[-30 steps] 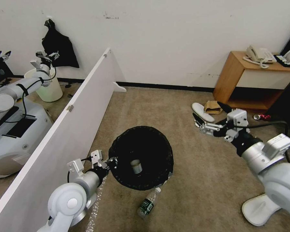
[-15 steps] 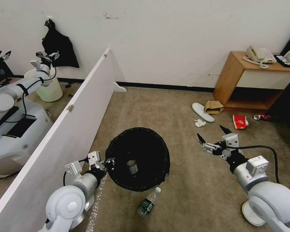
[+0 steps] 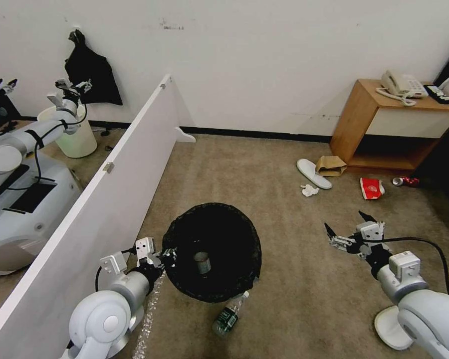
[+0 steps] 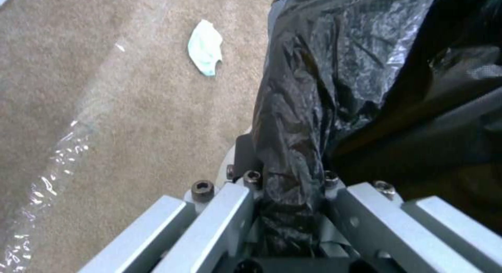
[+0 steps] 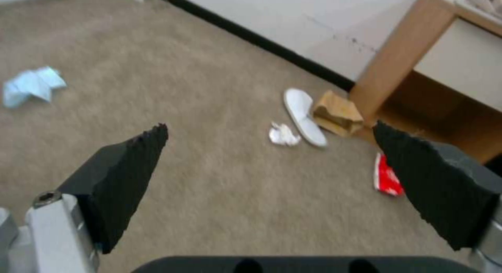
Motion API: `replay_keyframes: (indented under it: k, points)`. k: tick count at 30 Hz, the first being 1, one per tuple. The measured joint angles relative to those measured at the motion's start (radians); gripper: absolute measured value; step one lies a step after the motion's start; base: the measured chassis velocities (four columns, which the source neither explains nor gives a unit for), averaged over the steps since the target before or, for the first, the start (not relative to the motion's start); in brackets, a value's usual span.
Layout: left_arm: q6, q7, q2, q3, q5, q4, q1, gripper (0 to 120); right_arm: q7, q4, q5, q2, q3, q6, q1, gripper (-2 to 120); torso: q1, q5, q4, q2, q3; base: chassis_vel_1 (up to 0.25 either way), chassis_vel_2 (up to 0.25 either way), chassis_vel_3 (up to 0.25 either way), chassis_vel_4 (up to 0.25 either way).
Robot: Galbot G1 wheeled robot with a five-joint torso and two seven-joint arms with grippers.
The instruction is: Pick up the trash bin, then pick up the garbage from the floor and place it into the trash bin.
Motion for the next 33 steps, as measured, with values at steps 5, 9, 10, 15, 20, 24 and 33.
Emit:
replay_keyframes:
  k: [5, 9, 10, 15, 20, 24, 33]
  points:
    - [-0.003, 0.015, -0.002, 0.004, 0.017, 0.002, 0.018, 2, 0.001, -0.04, -0.015, 0.008, -0.003, -0.002, -0.008, 100, 0.0, 0.0, 0.0001, 0.0, 0.0, 0.0, 0.0, 0.0, 0.0]
    - [-0.006, 0.022, 0.002, 0.003, 0.022, 0.004, 0.026, 2, -0.001, -0.081, -0.033, 0.018, 0.003, 0.0, -0.02, 100, 0.0, 0.0001, 0.0, 0.0, 0.0, 0.0, 0.0, 0.0, 0.0]
    - [-0.006, 0.023, 0.005, 0.003, 0.022, 0.004, 0.027, 2, -0.001, -0.092, -0.037, 0.022, 0.005, 0.001, -0.023, 100, 0.0, 0.0001, 0.0, 0.0, 0.0, 0.0, 0.0, 0.0, 0.0]
    - [-0.007, 0.026, 0.011, 0.002, 0.022, 0.004, 0.028, 2, -0.002, -0.122, -0.055, 0.032, 0.011, 0.007, -0.028, 100, 0.0, 0.0001, 0.0001, 0.0, 0.0, 0.0, 0.0, 0.0, 0.0]
    - [-0.008, 0.029, 0.017, 0.001, 0.021, 0.004, 0.03, 2, -0.001, -0.14, -0.07, 0.035, 0.026, 0.007, -0.051, 100, 0.0, 0.0001, 0.0001, 0.0, 0.0, 0.0, 0.0, 0.0, 0.0]
    - [-0.009, 0.033, 0.019, 0.0, 0.02, 0.003, 0.031, 2, -0.004, -0.152, -0.09, 0.03, 0.064, 0.007, -0.098, 100, 0.0, 0.0, -0.0001, 0.0, 0.0, 0.0, 0.0, 0.0, 0.0]
    - [-0.01, 0.038, 0.017, 0.002, 0.024, 0.009, 0.035, 2, -0.01, -0.137, -0.116, 0.024, 0.131, -0.009, -0.174, 100, 0.0, 0.0, 0.0, 0.0, 0.0, 0.0, 0.0, 0.0, 0.0]
